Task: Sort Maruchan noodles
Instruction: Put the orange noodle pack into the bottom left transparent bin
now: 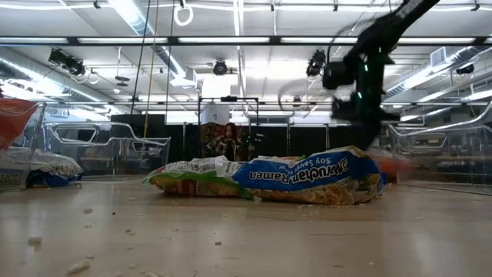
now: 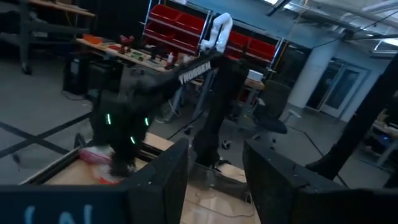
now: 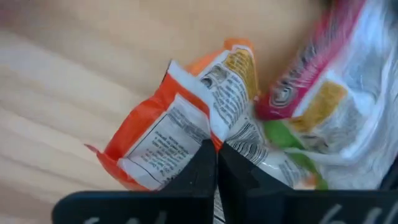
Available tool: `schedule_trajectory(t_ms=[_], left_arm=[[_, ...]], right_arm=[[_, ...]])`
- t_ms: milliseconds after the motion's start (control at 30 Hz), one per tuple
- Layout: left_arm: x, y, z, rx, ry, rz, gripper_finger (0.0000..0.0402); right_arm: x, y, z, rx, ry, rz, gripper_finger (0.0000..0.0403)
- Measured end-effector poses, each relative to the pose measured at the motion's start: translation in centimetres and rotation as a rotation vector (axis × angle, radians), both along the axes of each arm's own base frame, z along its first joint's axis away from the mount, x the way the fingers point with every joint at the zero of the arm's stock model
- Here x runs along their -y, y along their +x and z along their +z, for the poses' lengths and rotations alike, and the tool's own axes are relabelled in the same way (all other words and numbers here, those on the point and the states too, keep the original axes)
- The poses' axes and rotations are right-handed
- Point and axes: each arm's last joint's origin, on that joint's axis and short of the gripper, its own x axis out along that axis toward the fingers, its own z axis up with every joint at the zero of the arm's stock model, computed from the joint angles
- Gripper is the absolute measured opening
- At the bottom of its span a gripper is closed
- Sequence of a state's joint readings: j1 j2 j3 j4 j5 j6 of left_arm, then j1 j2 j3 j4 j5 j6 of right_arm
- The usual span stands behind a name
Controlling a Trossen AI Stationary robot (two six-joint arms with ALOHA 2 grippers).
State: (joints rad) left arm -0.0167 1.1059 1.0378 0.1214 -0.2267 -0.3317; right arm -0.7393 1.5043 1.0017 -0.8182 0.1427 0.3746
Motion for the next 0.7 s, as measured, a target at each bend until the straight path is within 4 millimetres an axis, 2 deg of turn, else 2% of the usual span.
schedule_trajectory(t_ms=[133,200,267,333,467,700], left_arm=[[2.4,-0.2,0.0,-0.005,0.003,0.042,0.0151],[3.4,-0.4,-0.1,-0.025,0.042,0.06,0.0151],[4.3,-0.3,-0.4,-0.05,0.094,0.086,0.0151],[5.1,0.0,-0.8,-0.094,0.185,0.102,0.0154],[6.5,1.1,-2.0,-0.205,0.486,0.048,0.0175],[7.4,3.7,-5.3,-0.503,0.877,-0.092,0.0239]], right_arm=[[-0.7,1.1,5.2,0.233,-0.113,0.044,0.0007],[-1.5,1.6,8.3,0.409,-0.166,0.045,0.0006],[-2.6,1.8,10.7,0.583,-0.153,0.034,0.0006],[-3.7,2.1,12.0,0.688,-0.079,0.021,0.0005],[-5.4,3.0,13.0,0.818,0.121,-0.01,0.0004],[-7.6,6.7,10.4,0.781,0.456,-0.083,0.0003]])
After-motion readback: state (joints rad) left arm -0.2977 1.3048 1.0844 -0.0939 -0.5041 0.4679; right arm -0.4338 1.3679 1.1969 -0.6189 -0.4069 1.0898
